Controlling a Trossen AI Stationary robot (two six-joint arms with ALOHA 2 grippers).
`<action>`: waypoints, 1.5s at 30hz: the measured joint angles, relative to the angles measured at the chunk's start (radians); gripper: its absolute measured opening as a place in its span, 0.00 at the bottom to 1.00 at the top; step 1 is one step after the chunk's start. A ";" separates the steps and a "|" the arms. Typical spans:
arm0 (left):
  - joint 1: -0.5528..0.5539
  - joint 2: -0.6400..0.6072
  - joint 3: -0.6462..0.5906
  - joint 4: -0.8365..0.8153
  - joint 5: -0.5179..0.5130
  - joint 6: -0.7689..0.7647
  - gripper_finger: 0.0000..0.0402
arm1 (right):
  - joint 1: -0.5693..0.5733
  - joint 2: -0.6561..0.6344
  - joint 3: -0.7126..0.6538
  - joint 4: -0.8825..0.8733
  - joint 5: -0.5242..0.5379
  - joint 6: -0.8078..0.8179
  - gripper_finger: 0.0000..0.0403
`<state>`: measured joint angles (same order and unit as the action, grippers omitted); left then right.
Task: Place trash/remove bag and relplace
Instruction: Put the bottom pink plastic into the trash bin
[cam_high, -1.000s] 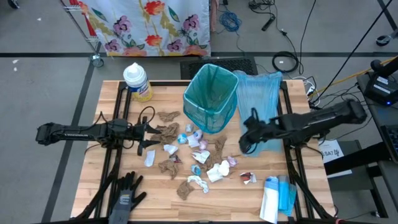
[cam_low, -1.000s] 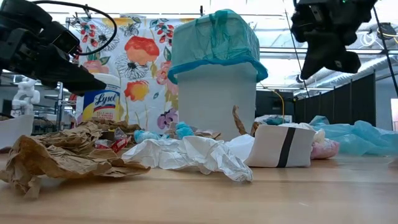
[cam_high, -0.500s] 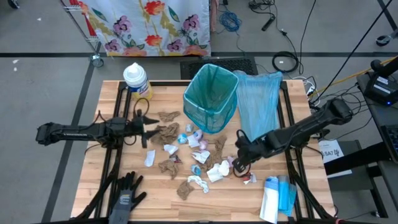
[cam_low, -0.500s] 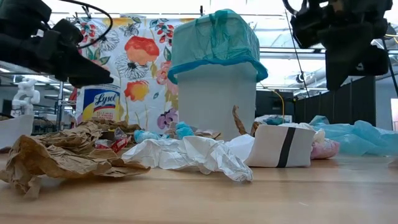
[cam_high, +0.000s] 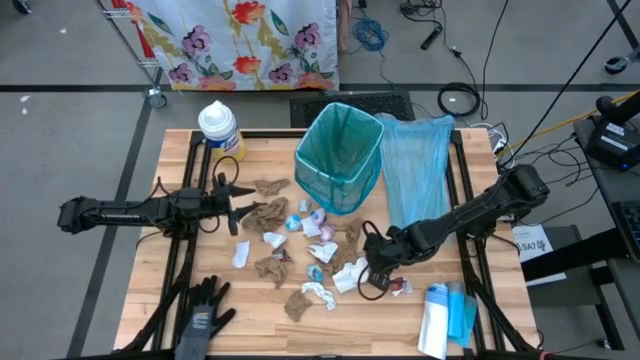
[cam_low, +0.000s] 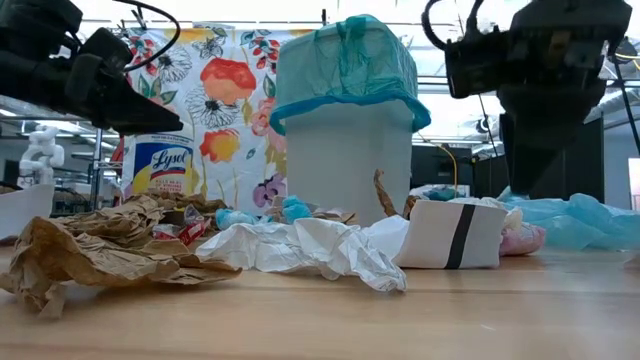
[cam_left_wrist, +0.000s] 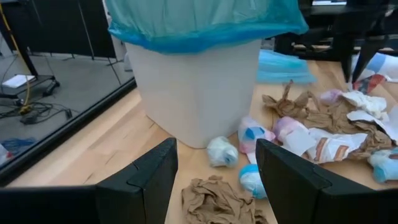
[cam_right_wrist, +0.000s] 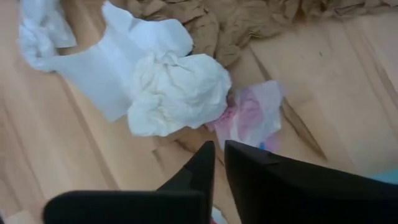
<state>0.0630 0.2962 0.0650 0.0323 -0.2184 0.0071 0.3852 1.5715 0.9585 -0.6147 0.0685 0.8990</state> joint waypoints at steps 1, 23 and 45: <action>0.000 0.000 0.000 0.000 0.000 0.000 0.55 | -0.004 0.000 0.000 -0.002 0.000 -0.002 0.11; 0.000 0.000 0.001 -0.074 0.005 -0.002 0.55 | -0.085 0.142 0.003 0.069 0.011 -0.263 0.37; 0.000 0.000 0.002 -0.075 0.005 -0.001 0.55 | -0.149 -0.102 0.522 -0.855 0.295 0.021 0.00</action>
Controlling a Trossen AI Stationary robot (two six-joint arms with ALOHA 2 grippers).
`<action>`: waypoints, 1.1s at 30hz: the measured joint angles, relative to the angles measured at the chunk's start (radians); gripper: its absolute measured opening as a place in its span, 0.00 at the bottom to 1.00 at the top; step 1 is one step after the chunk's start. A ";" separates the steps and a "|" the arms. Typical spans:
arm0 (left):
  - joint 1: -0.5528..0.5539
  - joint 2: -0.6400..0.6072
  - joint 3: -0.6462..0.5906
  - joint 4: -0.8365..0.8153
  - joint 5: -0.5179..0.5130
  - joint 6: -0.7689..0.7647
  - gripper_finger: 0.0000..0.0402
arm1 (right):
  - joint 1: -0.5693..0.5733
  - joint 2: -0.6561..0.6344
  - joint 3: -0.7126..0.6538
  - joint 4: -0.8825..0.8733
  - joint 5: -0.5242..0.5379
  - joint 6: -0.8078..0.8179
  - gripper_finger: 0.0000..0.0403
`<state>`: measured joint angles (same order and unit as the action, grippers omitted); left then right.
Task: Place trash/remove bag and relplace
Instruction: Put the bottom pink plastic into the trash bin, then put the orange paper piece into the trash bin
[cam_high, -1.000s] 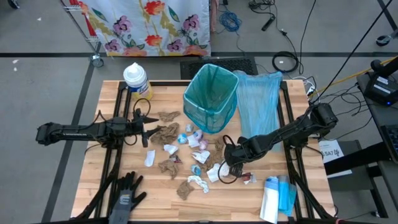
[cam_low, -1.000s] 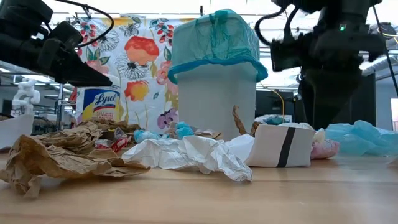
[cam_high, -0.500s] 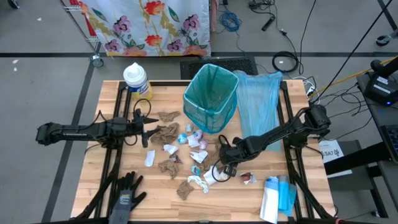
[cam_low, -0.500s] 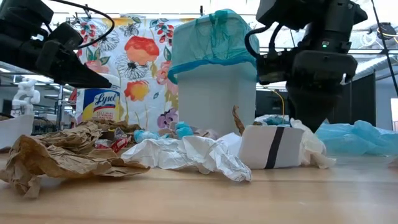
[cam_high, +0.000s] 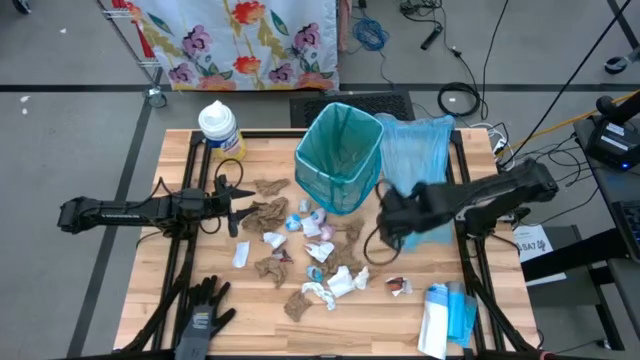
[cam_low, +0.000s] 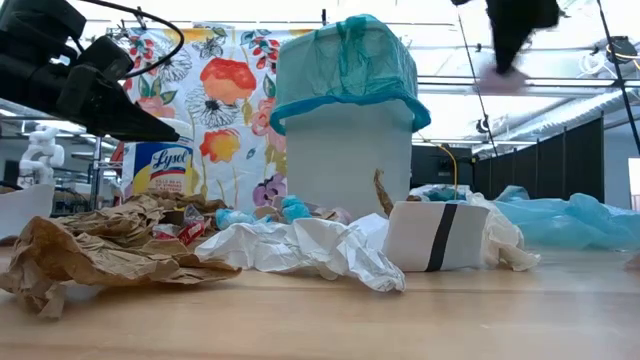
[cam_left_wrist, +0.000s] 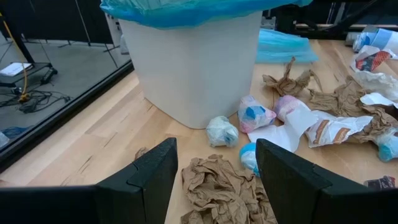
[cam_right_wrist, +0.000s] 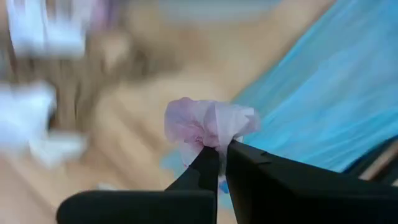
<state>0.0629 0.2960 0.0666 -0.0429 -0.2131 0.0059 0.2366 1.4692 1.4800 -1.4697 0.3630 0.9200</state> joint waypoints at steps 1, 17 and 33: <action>0.000 0.000 0.000 0.000 0.000 0.000 0.55 | -0.019 -0.001 0.052 -0.017 0.045 0.000 0.00; 0.000 0.000 0.000 0.000 0.000 -0.001 0.55 | -0.399 0.032 0.322 0.664 0.130 -0.604 0.01; 0.000 0.000 0.000 -0.004 0.000 0.000 0.55 | -0.516 0.096 0.321 0.621 -0.056 -0.566 0.39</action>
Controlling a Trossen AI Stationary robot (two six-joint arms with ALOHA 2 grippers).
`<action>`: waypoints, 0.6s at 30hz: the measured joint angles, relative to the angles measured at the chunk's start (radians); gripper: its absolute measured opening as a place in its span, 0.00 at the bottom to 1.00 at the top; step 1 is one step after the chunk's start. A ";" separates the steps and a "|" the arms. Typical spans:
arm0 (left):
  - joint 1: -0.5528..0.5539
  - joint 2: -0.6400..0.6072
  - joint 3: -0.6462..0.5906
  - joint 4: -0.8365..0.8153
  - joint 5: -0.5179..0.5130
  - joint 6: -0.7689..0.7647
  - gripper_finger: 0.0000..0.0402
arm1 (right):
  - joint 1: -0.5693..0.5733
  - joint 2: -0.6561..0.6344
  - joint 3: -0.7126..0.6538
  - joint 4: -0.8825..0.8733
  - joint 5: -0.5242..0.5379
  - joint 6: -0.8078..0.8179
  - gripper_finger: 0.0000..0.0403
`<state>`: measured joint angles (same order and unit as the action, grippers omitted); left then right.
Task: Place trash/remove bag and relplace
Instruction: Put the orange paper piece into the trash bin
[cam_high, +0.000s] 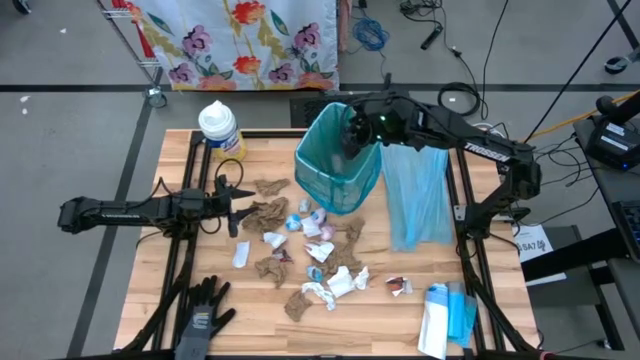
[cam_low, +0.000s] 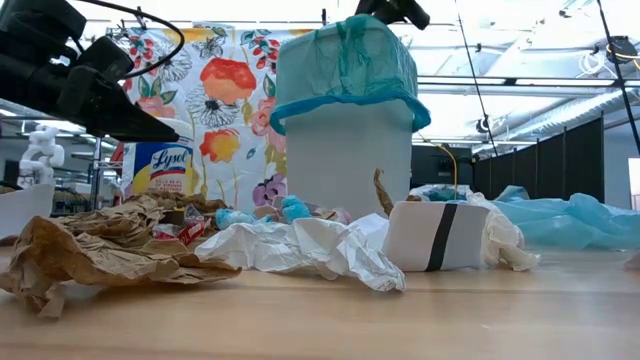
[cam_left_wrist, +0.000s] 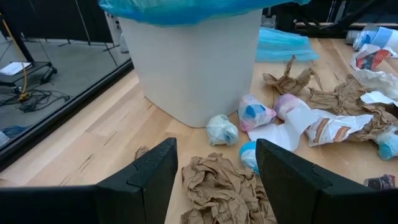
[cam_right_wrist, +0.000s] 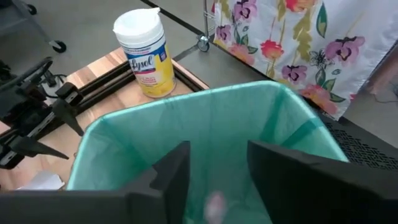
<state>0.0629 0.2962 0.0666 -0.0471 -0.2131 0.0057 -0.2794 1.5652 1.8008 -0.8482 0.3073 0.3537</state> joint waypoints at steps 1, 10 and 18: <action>0.000 0.000 0.000 0.000 0.000 0.000 0.55 | -0.001 -0.004 0.000 -0.001 0.000 0.000 0.40; 0.000 0.000 0.000 -0.001 0.000 -0.001 0.55 | 0.007 -0.071 0.000 -0.258 -0.026 0.080 0.43; 0.000 0.000 0.000 0.000 0.000 -0.002 0.55 | 0.088 -0.166 0.000 -0.546 -0.020 0.262 0.40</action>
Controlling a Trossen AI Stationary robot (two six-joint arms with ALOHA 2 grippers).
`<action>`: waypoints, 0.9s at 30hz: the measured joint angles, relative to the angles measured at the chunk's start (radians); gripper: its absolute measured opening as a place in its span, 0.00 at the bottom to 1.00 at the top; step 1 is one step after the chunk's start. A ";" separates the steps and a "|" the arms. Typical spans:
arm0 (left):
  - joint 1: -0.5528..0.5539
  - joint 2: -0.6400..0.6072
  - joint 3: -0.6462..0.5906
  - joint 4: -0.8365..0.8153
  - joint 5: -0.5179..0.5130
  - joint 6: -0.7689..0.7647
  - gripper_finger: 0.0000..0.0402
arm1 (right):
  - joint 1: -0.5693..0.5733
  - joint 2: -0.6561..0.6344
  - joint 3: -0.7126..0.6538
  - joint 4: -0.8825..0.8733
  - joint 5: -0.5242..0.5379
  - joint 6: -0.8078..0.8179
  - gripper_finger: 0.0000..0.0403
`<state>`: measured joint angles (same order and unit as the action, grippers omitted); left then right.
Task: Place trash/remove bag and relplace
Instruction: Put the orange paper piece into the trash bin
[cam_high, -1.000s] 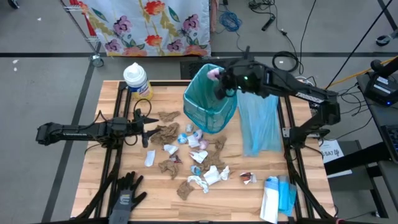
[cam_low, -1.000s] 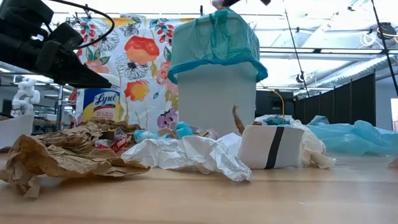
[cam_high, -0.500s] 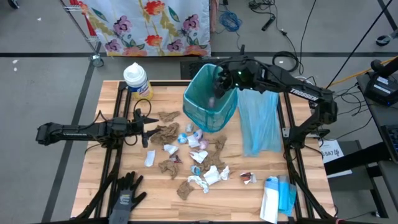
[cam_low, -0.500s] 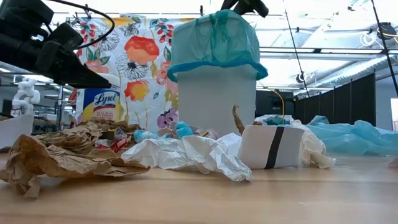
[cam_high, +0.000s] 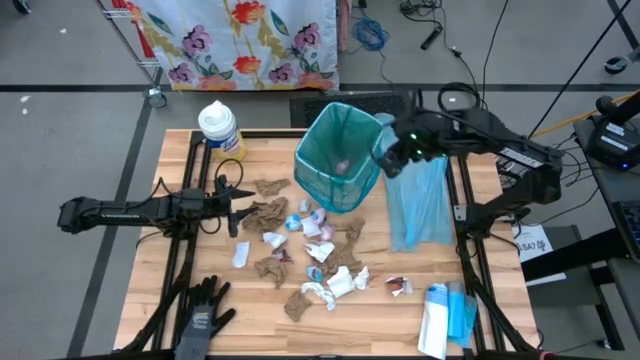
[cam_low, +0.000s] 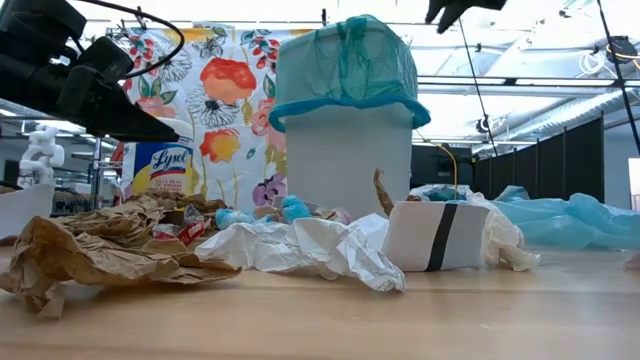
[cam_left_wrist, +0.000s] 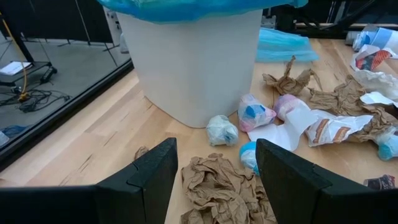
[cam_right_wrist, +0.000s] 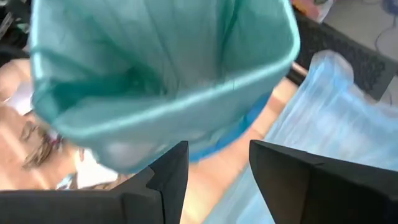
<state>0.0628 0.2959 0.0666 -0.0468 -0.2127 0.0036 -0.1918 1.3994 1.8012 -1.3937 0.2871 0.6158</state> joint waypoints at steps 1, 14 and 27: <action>0.000 0.000 0.000 0.000 0.000 -0.001 0.55 | 0.014 -0.009 0.000 -0.013 0.001 0.018 0.40; 0.000 0.000 0.000 0.000 0.000 0.002 0.55 | 0.379 -0.039 -0.168 -0.094 0.080 0.370 0.40; 0.000 0.000 0.000 0.000 0.000 0.003 0.55 | 0.702 -0.039 -0.607 0.217 -0.052 1.082 0.40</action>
<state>0.0630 0.2959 0.0666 -0.0471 -0.2131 0.0065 0.5100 1.3609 1.1945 -1.1763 0.2352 1.6974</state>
